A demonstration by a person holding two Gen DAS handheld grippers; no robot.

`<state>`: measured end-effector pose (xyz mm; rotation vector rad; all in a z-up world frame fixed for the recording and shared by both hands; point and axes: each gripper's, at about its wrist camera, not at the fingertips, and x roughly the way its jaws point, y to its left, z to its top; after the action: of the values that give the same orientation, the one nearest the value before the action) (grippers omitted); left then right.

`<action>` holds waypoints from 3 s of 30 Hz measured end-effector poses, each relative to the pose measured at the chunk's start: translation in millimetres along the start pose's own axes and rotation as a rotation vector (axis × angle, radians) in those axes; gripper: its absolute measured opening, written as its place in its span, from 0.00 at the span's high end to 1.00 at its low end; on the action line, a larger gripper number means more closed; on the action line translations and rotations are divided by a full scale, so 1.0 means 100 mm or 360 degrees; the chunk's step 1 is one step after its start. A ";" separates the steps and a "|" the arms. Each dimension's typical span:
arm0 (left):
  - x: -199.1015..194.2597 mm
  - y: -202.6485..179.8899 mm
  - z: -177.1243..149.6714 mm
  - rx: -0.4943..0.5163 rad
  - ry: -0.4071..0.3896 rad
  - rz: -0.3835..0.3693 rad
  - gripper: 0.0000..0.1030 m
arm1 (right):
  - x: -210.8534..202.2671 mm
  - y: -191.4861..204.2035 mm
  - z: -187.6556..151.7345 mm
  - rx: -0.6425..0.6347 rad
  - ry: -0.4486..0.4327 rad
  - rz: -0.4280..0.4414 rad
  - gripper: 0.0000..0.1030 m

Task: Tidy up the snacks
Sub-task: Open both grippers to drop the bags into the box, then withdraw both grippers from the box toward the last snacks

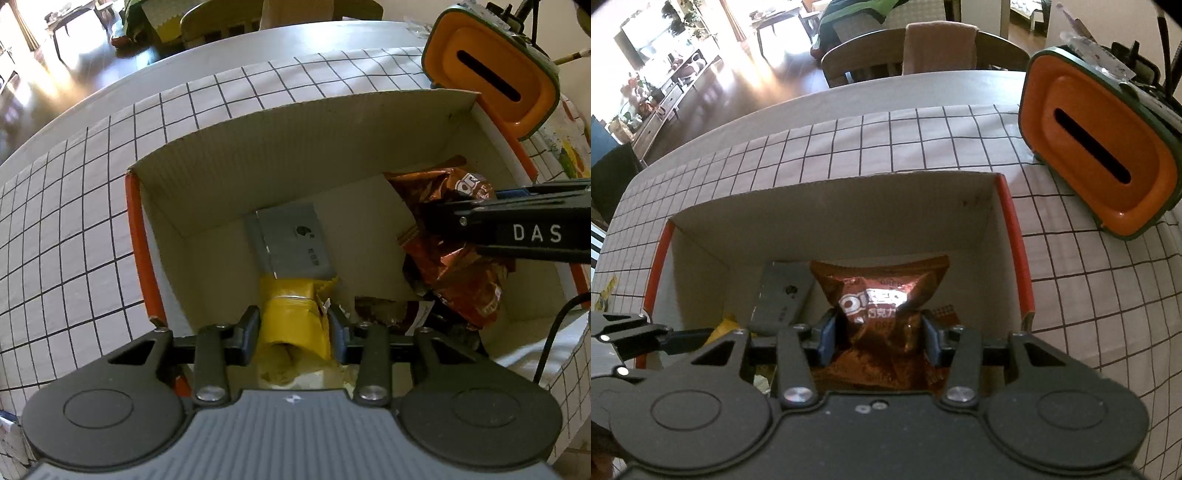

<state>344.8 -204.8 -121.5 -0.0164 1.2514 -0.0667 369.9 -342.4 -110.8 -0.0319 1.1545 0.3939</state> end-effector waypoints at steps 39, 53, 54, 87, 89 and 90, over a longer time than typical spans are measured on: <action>-1.19 0.54 -0.73 0.0003 -0.0486 -0.0197 0.31 | -0.92 0.53 -0.45 -0.0007 -0.0273 0.0150 0.20; -1.65 1.22 -1.34 -0.0027 -0.0698 -0.0159 0.22 | -1.05 1.31 -0.77 -0.0088 -0.0431 0.0260 0.04; -1.67 1.28 -1.39 -0.0034 -0.0704 -0.0154 0.22 | -1.03 1.37 -0.78 -0.0112 -0.0441 0.0261 0.03; -1.07 3.27 -2.45 -0.0481 -0.0429 0.0104 0.17 | -0.08 3.16 -0.85 -0.0835 -0.0331 0.0481 0.01; -0.94 3.33 -2.42 -0.0499 -0.0395 0.0107 0.17 | 0.03 3.23 -0.81 -0.0942 -0.0301 0.0500 0.01; -0.87 3.35 -2.41 -0.0498 -0.0375 0.0125 0.17 | 0.07 3.26 -0.78 -0.0990 -0.0289 0.0510 0.01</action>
<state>102.9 140.0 -130.7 -0.2396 1.0154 0.1949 198.9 -54.4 -92.1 -0.3500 0.8217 1.0102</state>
